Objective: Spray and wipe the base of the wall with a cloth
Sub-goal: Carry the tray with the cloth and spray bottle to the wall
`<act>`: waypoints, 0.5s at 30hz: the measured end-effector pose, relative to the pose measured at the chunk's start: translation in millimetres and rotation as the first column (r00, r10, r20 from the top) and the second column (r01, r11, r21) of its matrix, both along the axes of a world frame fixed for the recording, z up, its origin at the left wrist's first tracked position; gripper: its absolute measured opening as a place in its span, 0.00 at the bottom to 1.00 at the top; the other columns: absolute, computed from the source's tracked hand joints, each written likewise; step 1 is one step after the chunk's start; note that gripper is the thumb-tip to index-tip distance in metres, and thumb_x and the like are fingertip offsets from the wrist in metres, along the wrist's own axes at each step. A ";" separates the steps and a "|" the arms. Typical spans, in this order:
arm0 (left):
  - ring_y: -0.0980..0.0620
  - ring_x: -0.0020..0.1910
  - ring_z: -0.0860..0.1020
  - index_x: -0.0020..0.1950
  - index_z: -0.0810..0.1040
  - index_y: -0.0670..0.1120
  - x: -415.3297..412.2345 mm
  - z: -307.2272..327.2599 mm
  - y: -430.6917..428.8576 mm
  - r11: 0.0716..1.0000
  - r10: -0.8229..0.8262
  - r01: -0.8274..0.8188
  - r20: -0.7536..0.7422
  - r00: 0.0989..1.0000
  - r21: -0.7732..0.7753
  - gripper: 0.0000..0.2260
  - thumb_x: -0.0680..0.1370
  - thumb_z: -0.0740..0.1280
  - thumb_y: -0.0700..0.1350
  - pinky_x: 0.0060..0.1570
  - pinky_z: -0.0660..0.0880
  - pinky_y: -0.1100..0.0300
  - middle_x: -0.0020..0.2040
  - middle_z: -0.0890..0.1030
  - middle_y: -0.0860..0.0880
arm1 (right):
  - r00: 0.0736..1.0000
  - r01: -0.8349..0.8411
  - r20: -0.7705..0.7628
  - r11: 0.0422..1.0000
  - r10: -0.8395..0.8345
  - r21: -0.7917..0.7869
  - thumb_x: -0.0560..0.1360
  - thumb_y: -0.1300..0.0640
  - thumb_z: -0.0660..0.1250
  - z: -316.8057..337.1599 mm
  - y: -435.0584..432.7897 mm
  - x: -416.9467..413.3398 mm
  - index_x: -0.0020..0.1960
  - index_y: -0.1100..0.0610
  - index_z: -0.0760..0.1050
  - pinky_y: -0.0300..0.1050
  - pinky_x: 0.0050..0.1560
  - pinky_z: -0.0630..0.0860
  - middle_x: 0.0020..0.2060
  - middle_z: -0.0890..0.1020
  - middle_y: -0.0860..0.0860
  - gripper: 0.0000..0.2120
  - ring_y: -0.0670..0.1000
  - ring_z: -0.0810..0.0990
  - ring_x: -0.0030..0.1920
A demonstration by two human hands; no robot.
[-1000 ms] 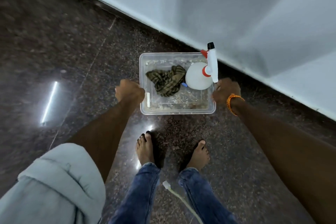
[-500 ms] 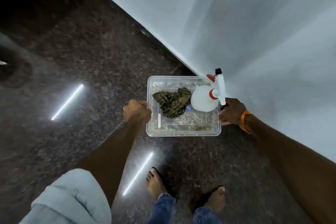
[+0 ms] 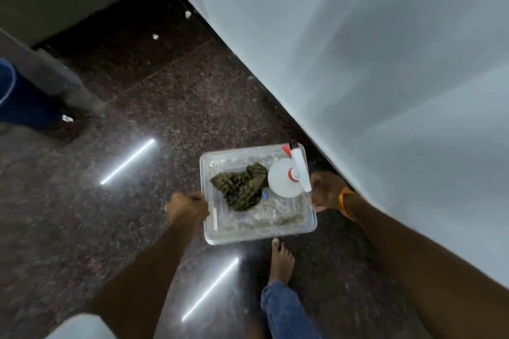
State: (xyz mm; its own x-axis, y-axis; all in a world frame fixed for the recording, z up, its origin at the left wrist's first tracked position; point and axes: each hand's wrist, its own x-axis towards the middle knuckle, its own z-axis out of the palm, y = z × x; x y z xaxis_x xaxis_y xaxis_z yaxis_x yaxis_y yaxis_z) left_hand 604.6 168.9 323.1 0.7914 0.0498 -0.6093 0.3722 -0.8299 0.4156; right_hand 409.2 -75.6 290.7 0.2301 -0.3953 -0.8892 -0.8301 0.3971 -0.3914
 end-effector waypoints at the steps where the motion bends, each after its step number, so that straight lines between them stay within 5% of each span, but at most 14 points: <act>1: 0.49 0.38 0.84 0.44 0.86 0.48 8.5 -4.2 1.2 1.000 0.020 -0.020 -0.002 1.000 0.007 0.07 0.72 0.68 0.40 0.42 0.81 0.58 0.36 0.85 0.44 | 0.996 -0.081 -0.044 0.995 0.079 -0.063 0.73 0.67 0.59 -0.2 -0.4 14.6 0.39 0.63 0.71 0.50 0.29 0.79 0.32 0.77 0.60 0.05 0.57 0.77 0.29; 3: 0.49 0.41 0.84 0.45 0.86 0.48 29.2 -17.4 1.1 0.998 0.060 -0.060 0.007 0.998 0.006 0.07 0.73 0.68 0.40 0.41 0.79 0.61 0.37 0.85 0.44 | 0.988 -0.149 -0.041 0.986 0.146 -0.070 0.76 0.72 0.60 -8.1 -7.7 44.9 0.38 0.61 0.70 0.46 0.23 0.79 0.39 0.78 0.59 0.10 0.56 0.77 0.34; 5: 0.48 0.43 0.83 0.44 0.86 0.48 42.2 -22.0 2.3 0.997 0.070 -0.070 0.024 0.997 -0.011 0.07 0.72 0.69 0.39 0.45 0.79 0.61 0.38 0.85 0.43 | 0.970 -0.242 0.004 0.966 0.244 -0.088 0.76 0.74 0.66 -4.3 -9.4 66.0 0.38 0.53 0.68 0.43 0.36 0.84 0.47 0.77 0.56 0.18 0.55 0.80 0.41; 8: 0.45 0.46 0.84 0.36 0.84 0.52 66.6 -46.6 12.9 0.997 0.074 -0.074 0.007 0.997 -0.001 0.07 0.69 0.71 0.39 0.53 0.80 0.51 0.41 0.85 0.43 | 0.921 -0.387 -0.016 0.909 0.390 -0.152 0.75 0.72 0.70 -21.3 -10.4 93.1 0.39 0.47 0.67 0.51 0.52 0.85 0.53 0.76 0.55 0.22 0.56 0.80 0.49; 11: 0.45 0.46 0.84 0.41 0.86 0.50 87.1 -56.6 17.1 0.997 0.071 -0.071 -0.036 0.997 0.016 0.08 0.68 0.72 0.38 0.54 0.80 0.49 0.41 0.85 0.44 | 0.888 -0.455 -0.027 0.872 0.458 -0.180 0.76 0.71 0.69 -33.8 -10.2 118.7 0.39 0.48 0.68 0.49 0.47 0.86 0.51 0.78 0.56 0.20 0.56 0.82 0.47; 15: 0.48 0.37 0.83 0.39 0.86 0.47 126.2 -80.9 16.0 0.995 0.089 -0.091 -0.067 0.994 -0.031 0.07 0.67 0.71 0.36 0.49 0.82 0.50 0.35 0.85 0.45 | 0.859 -0.510 -0.114 0.820 0.498 -0.259 0.72 0.71 0.65 -50.1 -12.4 161.1 0.36 0.56 0.74 0.61 0.47 0.86 0.42 0.87 0.62 0.13 0.63 0.88 0.45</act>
